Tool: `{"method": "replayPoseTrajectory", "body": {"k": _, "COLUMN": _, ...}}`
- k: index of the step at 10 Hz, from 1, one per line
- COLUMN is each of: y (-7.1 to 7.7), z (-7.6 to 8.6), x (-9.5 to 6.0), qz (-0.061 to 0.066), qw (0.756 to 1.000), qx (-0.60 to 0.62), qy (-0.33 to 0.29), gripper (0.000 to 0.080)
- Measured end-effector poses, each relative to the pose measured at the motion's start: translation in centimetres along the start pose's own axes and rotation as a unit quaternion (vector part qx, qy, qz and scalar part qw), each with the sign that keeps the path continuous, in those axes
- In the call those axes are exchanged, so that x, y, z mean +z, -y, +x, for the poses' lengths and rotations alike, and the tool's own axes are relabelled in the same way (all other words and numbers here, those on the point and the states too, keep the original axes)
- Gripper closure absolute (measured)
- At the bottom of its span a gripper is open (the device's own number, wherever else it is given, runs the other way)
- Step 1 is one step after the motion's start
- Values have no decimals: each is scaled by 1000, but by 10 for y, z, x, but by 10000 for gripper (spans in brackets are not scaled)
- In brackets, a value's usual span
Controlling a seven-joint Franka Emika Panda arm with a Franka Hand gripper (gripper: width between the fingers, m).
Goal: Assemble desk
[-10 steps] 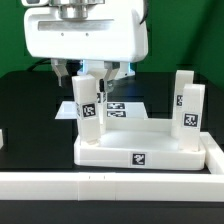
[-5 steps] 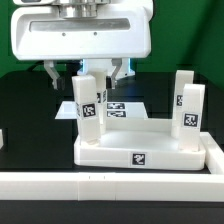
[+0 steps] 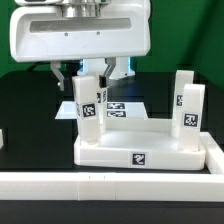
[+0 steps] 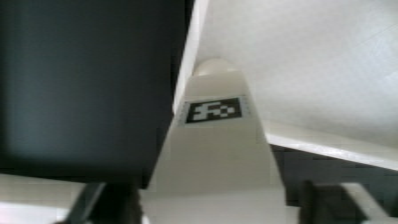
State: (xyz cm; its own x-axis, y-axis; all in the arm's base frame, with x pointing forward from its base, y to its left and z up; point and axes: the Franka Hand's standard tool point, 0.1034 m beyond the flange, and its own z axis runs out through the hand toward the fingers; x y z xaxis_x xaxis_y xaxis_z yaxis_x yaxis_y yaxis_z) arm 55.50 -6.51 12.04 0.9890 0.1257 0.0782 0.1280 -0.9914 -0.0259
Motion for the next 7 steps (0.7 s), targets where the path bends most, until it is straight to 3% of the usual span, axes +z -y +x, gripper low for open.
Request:
{"method": "replayPoseTrajectory", "body": {"k": 1, "y": 0, "z": 0, "x": 0, "qz": 0, "qw": 1000, "qx": 0, "qy": 0, "gripper": 509}}
{"method": "replayPoseTrajectory", "body": {"k": 7, "y": 0, "z": -1, "x": 1, "qz": 0, "qw": 997, "qx": 73, "qy": 0, "gripper": 509}}
